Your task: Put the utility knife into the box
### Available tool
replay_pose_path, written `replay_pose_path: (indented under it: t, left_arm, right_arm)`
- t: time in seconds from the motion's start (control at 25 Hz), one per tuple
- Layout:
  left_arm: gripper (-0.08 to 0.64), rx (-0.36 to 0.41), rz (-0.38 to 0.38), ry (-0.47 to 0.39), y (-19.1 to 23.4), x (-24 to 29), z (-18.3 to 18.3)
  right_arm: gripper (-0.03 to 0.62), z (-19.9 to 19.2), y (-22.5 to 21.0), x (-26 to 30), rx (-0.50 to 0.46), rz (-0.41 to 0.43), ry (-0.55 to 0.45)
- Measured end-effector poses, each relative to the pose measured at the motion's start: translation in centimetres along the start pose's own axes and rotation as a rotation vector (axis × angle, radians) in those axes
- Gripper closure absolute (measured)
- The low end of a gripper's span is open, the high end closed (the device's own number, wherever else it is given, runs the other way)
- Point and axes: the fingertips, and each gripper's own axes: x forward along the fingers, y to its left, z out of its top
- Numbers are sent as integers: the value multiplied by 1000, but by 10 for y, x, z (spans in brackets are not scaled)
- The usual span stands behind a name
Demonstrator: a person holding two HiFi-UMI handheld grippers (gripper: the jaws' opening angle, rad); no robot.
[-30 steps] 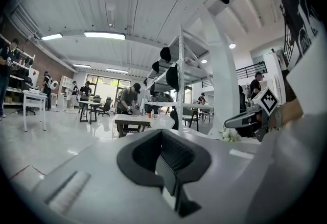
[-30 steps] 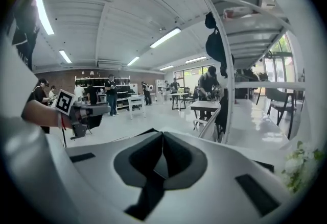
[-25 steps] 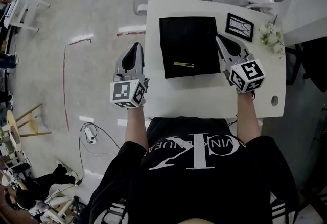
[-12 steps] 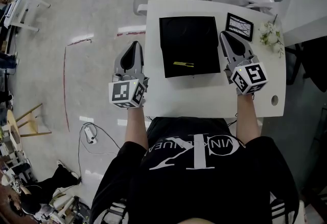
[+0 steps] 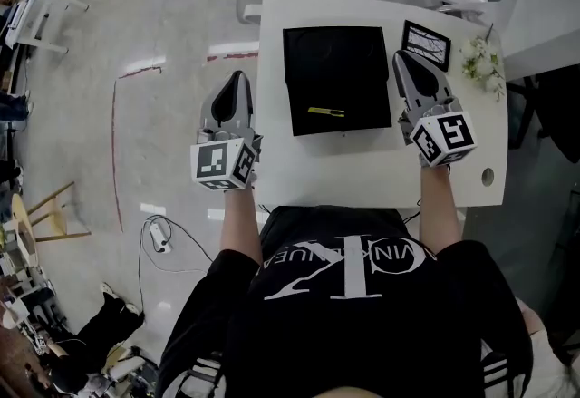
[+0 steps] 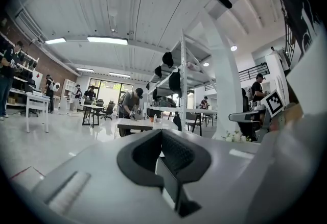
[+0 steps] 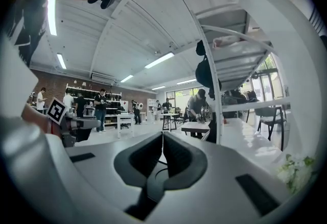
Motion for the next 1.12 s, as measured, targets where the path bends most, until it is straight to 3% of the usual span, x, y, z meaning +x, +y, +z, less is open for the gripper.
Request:
replay_pose_path:
  t: [0.68, 1.12]
  left_arm:
    - [549, 9, 2, -25, 5, 6, 12]
    - [549, 20, -9, -17, -1, 8, 7]
  right_arm:
    - [575, 2, -8, 1, -13, -18, 9]
    - [575, 0, -15, -5, 17, -71, -18]
